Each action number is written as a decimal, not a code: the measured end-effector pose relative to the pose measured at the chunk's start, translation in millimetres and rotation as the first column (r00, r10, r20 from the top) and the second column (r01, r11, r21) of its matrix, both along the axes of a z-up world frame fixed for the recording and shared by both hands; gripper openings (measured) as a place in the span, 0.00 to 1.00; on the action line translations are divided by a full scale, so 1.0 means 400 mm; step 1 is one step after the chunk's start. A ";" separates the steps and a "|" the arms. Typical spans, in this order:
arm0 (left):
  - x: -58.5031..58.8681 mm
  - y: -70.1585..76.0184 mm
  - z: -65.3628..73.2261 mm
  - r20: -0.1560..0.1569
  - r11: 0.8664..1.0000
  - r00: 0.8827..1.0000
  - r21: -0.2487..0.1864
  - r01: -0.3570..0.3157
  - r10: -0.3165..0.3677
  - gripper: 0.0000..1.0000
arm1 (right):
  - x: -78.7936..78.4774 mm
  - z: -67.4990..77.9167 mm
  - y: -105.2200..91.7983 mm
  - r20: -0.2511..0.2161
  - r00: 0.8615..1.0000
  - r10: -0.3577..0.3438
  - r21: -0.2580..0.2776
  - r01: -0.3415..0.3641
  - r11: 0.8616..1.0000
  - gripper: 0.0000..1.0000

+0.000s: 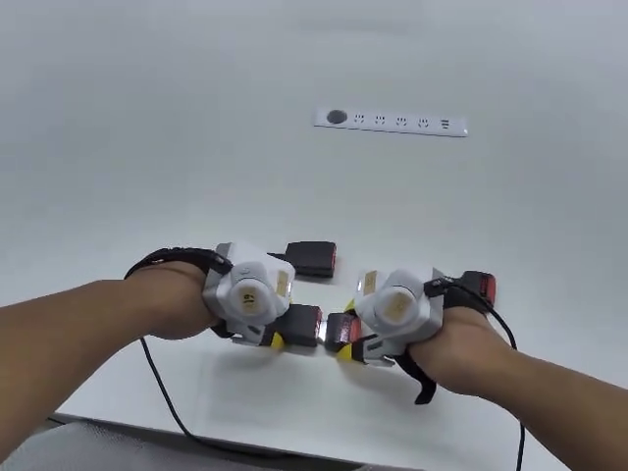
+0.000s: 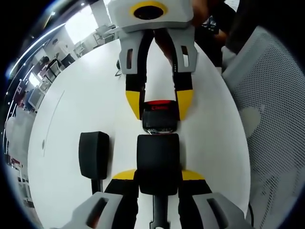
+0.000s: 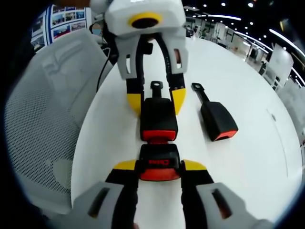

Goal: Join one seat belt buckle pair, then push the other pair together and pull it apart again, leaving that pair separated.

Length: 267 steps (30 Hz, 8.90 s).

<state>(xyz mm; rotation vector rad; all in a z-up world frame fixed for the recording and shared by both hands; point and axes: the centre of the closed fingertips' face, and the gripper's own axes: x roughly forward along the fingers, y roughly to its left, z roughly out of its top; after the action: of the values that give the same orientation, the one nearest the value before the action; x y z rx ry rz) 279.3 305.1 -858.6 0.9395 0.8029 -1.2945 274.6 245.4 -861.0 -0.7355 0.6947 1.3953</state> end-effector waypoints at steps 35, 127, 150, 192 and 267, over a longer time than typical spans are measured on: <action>0.007 -0.024 0.070 0.071 0.999 0.997 0.021 0.037 -0.038 0.39 | -0.004 0.066 -0.004 0.024 1.000 -0.016 0.036 0.015 0.999 0.35; 0.265 -0.036 0.008 0.028 0.999 0.999 0.009 -0.032 0.031 0.33 | 0.239 0.009 -0.217 -0.008 0.992 -0.124 -0.047 0.123 0.991 0.34; 0.255 -0.043 0.012 0.017 0.999 1.000 0.035 -0.010 0.010 0.33 | 0.255 0.012 -0.111 -0.016 0.996 -0.088 -0.048 0.087 0.995 0.34; 0.258 -0.050 0.011 0.020 1.000 1.000 -0.001 -0.024 0.024 0.32 | 0.276 0.002 -0.040 -0.001 0.996 -0.085 -0.033 0.084 0.996 0.32; 0.112 0.084 0.187 0.187 0.953 0.935 -0.088 -0.291 0.303 0.44 | 0.115 0.118 -0.493 0.119 0.878 -0.464 0.018 0.466 0.885 0.66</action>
<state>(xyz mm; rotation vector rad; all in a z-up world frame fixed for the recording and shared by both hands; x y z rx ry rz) 324.1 338.6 -783.9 0.8472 0.7152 -0.9403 320.7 48.1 -813.8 -0.6036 0.7279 0.8984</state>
